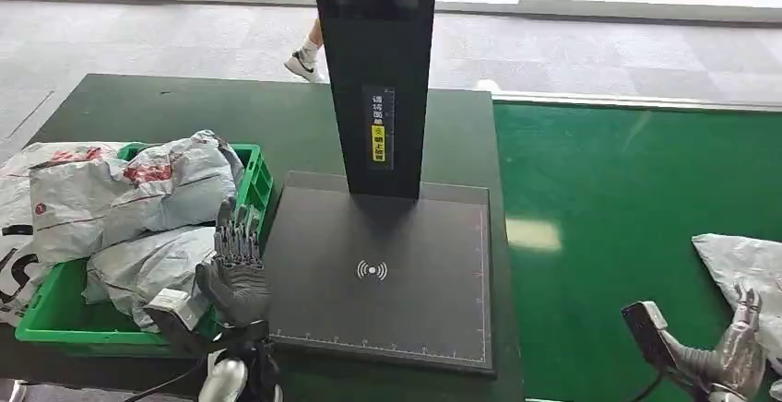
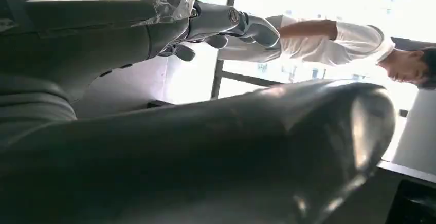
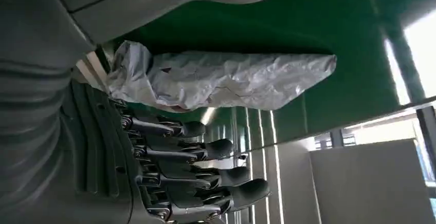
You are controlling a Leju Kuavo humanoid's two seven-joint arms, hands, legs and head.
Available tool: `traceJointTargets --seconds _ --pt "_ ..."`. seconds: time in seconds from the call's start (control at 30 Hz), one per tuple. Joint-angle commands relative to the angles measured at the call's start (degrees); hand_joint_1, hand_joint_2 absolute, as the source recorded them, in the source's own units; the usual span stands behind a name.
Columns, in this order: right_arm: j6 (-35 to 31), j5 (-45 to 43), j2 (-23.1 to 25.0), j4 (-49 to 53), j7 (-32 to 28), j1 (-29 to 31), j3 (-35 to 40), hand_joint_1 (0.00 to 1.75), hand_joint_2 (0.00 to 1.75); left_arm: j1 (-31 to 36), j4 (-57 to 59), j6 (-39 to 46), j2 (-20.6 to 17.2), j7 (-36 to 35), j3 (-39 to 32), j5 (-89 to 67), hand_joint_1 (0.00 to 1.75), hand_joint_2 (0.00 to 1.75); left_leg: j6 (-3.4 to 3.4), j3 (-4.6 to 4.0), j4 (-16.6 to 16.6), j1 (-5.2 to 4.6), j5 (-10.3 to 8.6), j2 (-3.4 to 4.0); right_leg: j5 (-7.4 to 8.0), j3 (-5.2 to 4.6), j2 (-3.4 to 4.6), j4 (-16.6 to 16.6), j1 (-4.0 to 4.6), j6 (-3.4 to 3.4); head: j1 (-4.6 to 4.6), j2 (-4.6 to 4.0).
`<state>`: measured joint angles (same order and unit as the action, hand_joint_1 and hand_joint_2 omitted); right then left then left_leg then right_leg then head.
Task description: Moved the parcel from conveyor to table for the left to box.
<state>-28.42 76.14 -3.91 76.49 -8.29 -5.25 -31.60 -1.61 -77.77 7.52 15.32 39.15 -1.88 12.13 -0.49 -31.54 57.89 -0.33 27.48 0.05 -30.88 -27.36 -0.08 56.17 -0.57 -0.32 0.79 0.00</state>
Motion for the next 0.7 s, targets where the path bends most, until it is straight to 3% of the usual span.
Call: traceJointTargets --seconds 0.03,0.47,0.7 --pt "-2.34 5.38 -3.69 -27.17 4.24 10.96 -3.49 0.0 1.75 3.15 6.24 -0.78 -1.27 -1.03 0.57 -0.34 0.0 0.0 -0.05 0.09 -0.14 0.09 -0.08 0.09 0.14 0.09 0.11 -0.22 0.09 0.01 0.0 0.0" --pt "-2.31 5.28 -3.91 -27.25 4.28 10.95 -3.41 0.0 1.75 3.05 6.17 -0.77 -1.25 -1.04 0.53 -0.32 0.0 0.0 -0.03 -0.06 -0.1 0.04 -0.1 0.05 0.1 -0.06 0.03 -0.12 0.03 0.01 0.0 0.0" --pt "-1.2 7.93 -14.27 -49.98 8.52 27.94 -1.95 0.0 1.75 3.19 5.26 -0.81 -1.26 -1.19 -0.43 -0.29 0.0 0.0 0.03 -0.12 -0.03 -0.07 -0.07 0.44 0.2 -0.23 0.41 0.02 -0.05 0.11 0.0 0.0"
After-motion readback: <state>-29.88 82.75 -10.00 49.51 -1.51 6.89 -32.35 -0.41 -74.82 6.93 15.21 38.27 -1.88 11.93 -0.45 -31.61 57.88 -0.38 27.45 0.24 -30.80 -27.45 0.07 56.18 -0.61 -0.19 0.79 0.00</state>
